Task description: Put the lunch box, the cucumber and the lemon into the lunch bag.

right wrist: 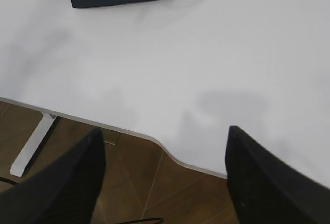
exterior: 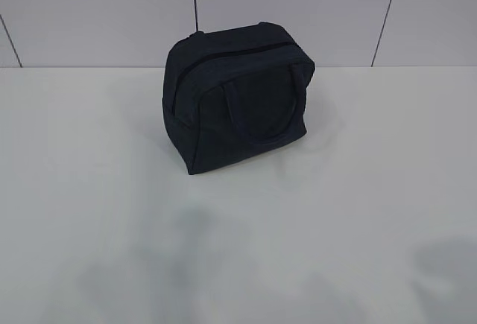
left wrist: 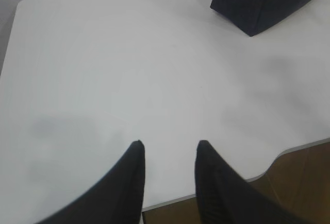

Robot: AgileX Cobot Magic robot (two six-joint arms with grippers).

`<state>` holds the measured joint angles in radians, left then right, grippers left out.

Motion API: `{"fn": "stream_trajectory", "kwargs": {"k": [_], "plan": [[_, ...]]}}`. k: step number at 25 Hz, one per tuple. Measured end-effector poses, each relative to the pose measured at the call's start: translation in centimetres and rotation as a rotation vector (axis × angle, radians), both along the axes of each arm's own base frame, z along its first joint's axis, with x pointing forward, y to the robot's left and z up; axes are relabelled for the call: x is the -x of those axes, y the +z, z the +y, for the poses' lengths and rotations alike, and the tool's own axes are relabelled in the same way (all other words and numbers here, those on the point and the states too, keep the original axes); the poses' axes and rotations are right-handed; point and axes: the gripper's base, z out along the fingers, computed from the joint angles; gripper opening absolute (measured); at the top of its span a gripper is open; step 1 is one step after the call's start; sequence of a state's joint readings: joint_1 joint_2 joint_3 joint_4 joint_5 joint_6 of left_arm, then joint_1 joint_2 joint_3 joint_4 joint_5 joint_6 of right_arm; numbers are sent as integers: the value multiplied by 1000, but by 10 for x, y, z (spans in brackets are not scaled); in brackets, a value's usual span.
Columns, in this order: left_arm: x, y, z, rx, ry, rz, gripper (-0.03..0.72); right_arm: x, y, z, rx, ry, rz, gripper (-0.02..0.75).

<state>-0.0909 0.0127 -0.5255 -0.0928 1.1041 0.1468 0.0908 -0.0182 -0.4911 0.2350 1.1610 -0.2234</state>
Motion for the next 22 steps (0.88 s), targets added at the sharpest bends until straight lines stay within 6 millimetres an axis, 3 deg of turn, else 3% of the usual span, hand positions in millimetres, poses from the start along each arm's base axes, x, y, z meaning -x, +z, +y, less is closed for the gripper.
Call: {"fn": "stream_trajectory", "kwargs": {"k": [22], "plan": [[0, 0, 0, 0, 0, 0, 236, 0, 0, 0, 0, 0, 0, 542]]}}
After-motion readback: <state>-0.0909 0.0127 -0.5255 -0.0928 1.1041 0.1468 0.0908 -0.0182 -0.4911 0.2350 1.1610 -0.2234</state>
